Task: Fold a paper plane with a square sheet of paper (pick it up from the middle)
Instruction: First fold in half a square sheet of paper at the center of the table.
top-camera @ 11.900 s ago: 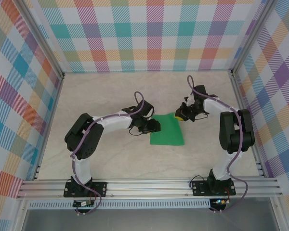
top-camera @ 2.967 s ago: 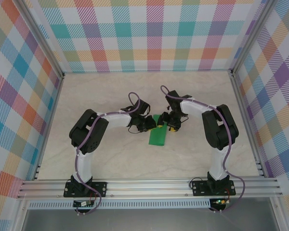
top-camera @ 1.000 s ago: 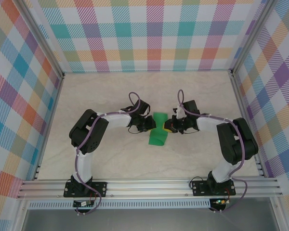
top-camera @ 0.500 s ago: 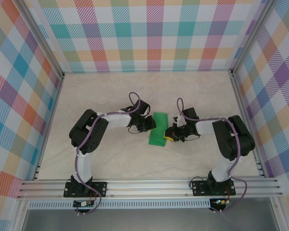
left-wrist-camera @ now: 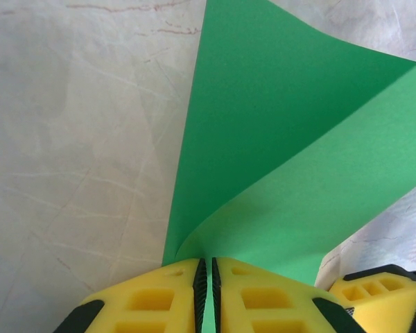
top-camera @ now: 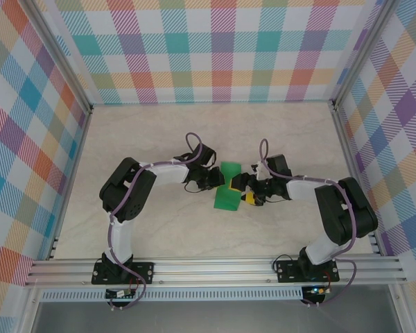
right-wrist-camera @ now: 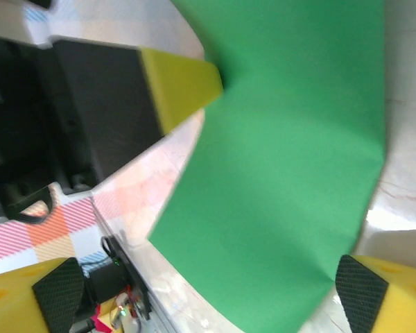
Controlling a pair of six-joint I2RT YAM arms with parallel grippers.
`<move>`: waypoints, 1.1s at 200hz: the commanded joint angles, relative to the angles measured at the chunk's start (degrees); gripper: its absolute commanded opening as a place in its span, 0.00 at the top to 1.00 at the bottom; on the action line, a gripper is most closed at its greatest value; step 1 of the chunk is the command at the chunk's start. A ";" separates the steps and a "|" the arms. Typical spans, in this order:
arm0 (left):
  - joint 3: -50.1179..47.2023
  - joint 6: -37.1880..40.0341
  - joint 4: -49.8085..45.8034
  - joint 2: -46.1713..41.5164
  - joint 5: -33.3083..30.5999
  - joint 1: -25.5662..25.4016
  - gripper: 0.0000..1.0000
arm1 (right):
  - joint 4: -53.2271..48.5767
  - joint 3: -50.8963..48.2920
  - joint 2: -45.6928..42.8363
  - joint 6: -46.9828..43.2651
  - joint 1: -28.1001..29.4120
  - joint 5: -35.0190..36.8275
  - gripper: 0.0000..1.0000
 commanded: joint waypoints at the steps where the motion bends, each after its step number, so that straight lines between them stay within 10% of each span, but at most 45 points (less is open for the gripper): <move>1: -1.95 0.87 -4.58 1.01 -2.77 0.70 0.85 | 6.37 -1.64 0.51 3.02 0.40 -2.82 0.00; 220: -1.21 0.90 -4.95 1.18 -2.43 0.70 0.85 | -15.57 8.31 4.86 6.27 5.41 7.55 0.00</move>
